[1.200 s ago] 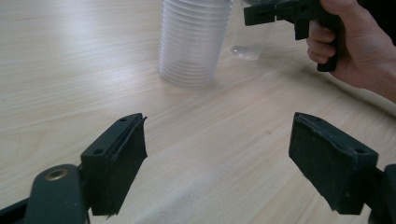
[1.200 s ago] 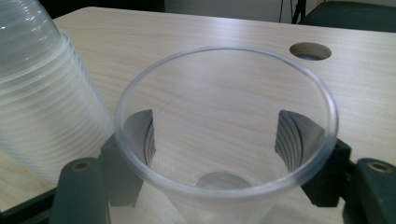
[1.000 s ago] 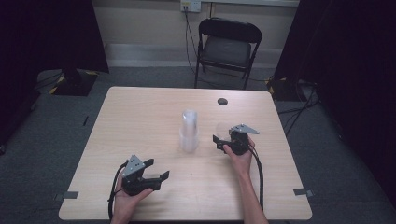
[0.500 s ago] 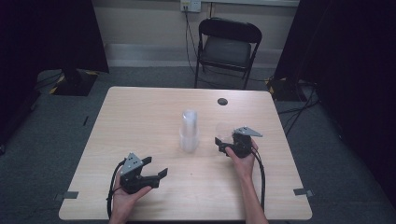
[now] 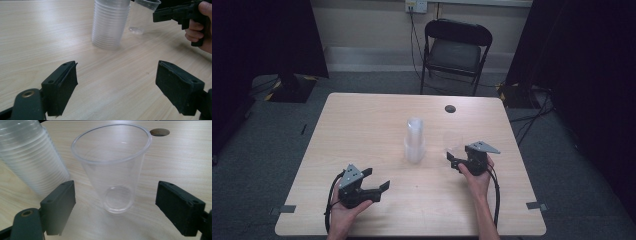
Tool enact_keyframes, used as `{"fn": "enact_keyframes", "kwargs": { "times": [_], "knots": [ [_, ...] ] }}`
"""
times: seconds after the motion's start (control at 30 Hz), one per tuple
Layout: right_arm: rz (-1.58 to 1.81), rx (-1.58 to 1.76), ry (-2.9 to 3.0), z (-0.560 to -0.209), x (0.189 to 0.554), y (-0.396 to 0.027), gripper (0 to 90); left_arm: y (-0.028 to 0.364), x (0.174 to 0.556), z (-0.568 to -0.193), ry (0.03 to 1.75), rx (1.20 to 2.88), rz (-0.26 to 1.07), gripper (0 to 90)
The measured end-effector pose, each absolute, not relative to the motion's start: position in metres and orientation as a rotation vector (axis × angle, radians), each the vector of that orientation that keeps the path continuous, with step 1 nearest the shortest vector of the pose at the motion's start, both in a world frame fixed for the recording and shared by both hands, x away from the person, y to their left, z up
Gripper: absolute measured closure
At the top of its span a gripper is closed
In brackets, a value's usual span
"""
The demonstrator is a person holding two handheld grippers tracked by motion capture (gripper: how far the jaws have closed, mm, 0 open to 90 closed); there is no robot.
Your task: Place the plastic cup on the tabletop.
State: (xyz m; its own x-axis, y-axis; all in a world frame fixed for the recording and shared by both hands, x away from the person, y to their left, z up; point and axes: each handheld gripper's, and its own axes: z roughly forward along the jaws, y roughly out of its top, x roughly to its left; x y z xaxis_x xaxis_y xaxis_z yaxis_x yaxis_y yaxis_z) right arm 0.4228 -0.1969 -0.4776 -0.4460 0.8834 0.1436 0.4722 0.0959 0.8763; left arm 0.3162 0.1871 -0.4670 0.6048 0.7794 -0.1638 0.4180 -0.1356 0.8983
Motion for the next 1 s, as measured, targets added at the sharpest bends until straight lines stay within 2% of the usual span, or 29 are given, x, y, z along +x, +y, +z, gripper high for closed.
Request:
{"fn": "enact_keyframes", "kwargs": {
  "times": [0.4, 1.0],
  "knots": [
    [1.349, 1.300, 1.935, -0.477, 0.391, -0.199, 18.9, 0.191, 0.318, -0.474, 1.018, 1.754, 0.416, 17.5],
    [1.414, 1.253, 1.974, -0.478, 0.341, -0.172, 17.7, 0.185, 0.313, -0.485, 1.046, 1.781, 0.409, 18.3]
  ]
}}
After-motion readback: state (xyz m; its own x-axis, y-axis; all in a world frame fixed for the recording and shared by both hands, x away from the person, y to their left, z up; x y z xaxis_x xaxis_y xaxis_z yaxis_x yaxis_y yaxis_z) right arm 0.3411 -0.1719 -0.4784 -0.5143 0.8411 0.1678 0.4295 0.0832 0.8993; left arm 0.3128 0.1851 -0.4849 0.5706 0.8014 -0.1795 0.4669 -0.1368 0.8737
